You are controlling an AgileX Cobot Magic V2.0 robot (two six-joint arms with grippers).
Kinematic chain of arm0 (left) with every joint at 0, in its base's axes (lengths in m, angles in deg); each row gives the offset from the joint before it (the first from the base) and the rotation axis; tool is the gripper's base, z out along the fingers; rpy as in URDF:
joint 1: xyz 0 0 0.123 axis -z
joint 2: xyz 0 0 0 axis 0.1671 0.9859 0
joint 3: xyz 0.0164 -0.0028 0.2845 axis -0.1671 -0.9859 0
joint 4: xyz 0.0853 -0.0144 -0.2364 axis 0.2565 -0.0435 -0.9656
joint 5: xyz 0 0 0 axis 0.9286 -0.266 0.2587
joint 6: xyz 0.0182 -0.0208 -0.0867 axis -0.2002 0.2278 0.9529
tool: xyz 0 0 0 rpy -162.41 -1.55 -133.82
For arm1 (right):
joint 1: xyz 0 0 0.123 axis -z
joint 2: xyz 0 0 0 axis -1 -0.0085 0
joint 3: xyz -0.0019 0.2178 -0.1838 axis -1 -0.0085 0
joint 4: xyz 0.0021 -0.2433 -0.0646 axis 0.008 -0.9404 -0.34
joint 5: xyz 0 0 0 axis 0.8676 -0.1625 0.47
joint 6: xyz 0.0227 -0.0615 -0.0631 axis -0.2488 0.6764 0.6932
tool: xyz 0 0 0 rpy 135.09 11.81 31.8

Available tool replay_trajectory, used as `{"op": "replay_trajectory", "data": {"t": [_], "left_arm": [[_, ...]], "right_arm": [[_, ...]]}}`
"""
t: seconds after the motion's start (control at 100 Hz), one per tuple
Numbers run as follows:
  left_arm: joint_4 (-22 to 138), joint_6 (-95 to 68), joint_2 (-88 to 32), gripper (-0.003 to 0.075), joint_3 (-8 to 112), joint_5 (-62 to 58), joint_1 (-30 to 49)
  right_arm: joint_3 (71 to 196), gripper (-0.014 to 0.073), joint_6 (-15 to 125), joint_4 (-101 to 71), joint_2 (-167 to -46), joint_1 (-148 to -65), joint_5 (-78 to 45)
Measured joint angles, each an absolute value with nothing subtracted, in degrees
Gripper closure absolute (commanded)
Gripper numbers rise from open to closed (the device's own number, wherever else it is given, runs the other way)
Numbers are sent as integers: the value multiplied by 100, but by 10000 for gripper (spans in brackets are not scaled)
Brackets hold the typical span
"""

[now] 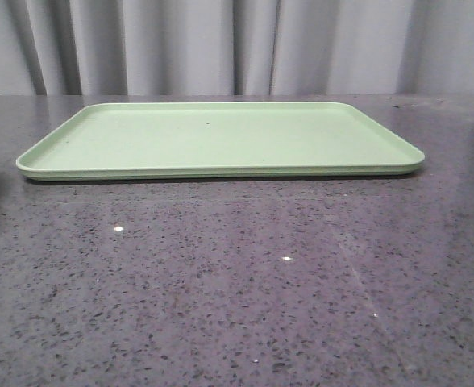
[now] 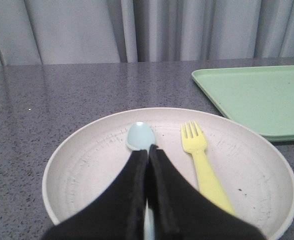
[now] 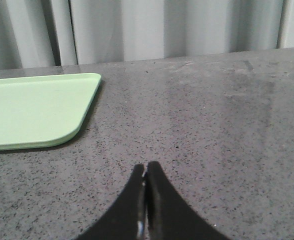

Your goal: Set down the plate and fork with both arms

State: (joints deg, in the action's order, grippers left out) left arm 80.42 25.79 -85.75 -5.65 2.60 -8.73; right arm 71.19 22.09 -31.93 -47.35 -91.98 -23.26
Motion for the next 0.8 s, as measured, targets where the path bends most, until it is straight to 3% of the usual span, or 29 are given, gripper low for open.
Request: {"op": "replay_trajectory", "data": {"t": [0.8], "left_arm": [[8114,2579,-8575,741,-565,616,-873]], "right_arm": [[7119,662,2209,-3193,-4735,-9198,-2326]]}}
